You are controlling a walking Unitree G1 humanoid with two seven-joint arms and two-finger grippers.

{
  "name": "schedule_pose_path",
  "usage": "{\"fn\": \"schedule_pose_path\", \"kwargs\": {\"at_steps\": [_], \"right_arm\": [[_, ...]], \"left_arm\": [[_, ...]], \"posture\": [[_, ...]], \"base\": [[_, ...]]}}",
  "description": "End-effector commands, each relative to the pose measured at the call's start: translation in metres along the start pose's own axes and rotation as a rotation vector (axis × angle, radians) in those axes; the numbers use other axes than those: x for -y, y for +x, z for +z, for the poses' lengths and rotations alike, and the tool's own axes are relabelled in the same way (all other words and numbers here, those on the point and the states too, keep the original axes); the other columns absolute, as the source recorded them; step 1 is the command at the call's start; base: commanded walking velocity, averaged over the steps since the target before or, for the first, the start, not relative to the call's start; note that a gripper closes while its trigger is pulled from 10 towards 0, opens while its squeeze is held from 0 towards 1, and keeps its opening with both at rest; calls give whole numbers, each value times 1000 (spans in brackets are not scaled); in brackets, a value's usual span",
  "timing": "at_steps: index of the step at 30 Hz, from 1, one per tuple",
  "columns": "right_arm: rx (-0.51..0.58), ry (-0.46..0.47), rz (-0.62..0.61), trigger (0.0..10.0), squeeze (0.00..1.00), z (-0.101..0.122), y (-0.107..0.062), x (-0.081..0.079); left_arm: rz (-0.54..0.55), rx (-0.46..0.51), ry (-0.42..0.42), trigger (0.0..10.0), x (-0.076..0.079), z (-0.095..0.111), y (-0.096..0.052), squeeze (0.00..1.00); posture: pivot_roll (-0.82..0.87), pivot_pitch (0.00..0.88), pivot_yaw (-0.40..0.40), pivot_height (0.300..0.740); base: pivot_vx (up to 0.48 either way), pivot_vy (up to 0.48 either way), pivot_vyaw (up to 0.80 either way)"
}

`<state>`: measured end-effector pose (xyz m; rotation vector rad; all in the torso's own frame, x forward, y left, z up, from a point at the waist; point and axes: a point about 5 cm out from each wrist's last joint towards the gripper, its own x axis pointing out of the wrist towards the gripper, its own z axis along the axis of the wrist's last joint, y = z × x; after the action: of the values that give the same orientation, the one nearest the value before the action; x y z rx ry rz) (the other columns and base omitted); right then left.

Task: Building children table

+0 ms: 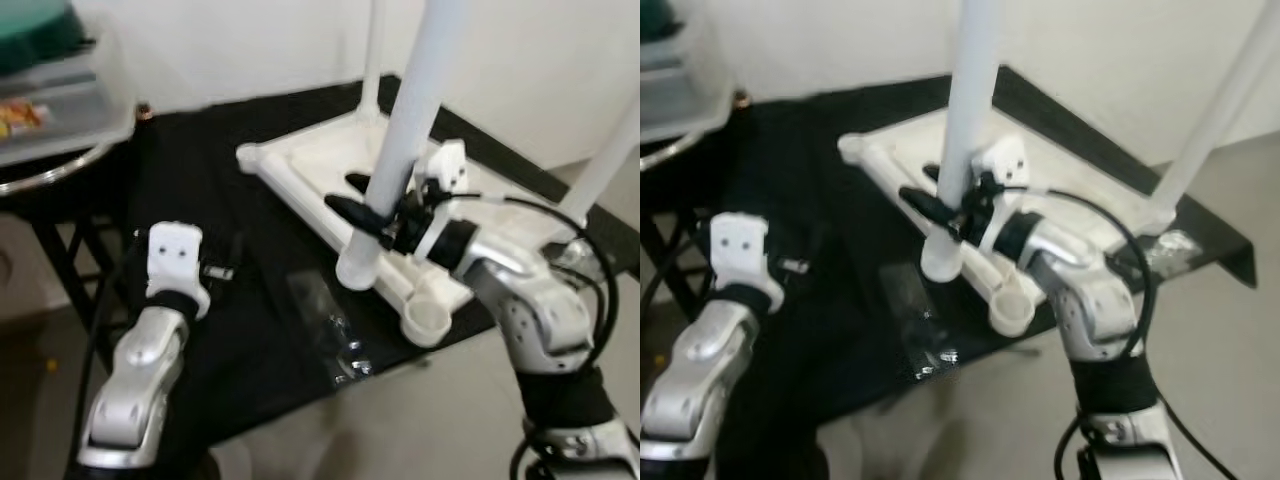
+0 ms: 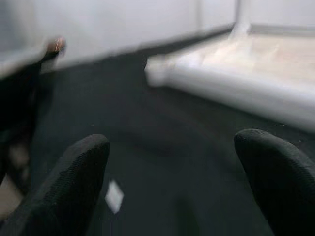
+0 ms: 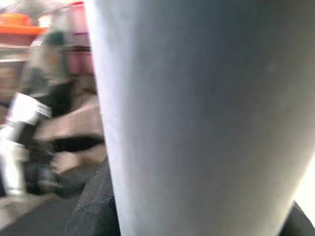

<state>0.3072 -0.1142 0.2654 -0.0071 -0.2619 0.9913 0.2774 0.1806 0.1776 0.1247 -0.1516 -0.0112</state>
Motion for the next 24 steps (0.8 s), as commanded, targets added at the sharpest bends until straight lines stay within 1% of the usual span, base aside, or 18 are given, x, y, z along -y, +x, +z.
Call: {"fn": "schedule_pose_path", "kwargs": {"at_steps": [1,3,4,6,7,10,12,13,18,21,24], "right_arm": [[39,-6,14,10000,0,7,-4,2],[14,-37,70,10000,0,8,-12,1],[14,-37,70,10000,0,8,-12,1],[-14,-67,73,10000,0,9,-19,7],[-14,-67,73,10000,0,9,-19,7],[-16,-82,52,10000,0,12,-22,13],[-12,-82,50,10000,0,12,-23,14],[-6,-80,47,10000,0,12,-22,14],[-1,-75,50,10000,0,10,-21,12],[1,-75,44,10000,0,9,-20,12],[6,-75,36,10000,0,9,-20,13]], "left_arm": [[-7,-9,8,10000,3,-2,-1,0],[-42,-39,-1,10000,10,-9,-7,0],[-42,-39,-1,10000,10,-9,-7,0],[-93,-52,-38,10000,16,-12,-13,0],[-93,-52,-38,10000,16,-12,-13,0],[-143,-42,-29,10000,22,-10,-15,0],[-149,-40,-27,10000,24,-10,-15,0],[-166,-30,-36,10000,27,-9,-15,0],[-167,-26,-41,10000,30,-8,-14,0],[-141,-26,-69,10000,30,-9,-11,0],[-131,-30,-59,10000,31,-10,-10,0]], "posture": [[80,157,-23,740],[80,166,-26,740],[80,166,-26,740],[74,174,-29,740],[74,174,-29,740],[71,178,-28,740],[71,178,-28,740],[71,178,-26,740],[70,173,-24,740],[69,170,-24,740],[68,167,-26,740]], "base": [[0,0,0],[0,0,0],[0,0,0],[0,0,0],[0,0,0],[0,-480,0],[0,-480,0],[0,-480,0],[0,-480,0],[0,-380,0],[0,0,0]]}}
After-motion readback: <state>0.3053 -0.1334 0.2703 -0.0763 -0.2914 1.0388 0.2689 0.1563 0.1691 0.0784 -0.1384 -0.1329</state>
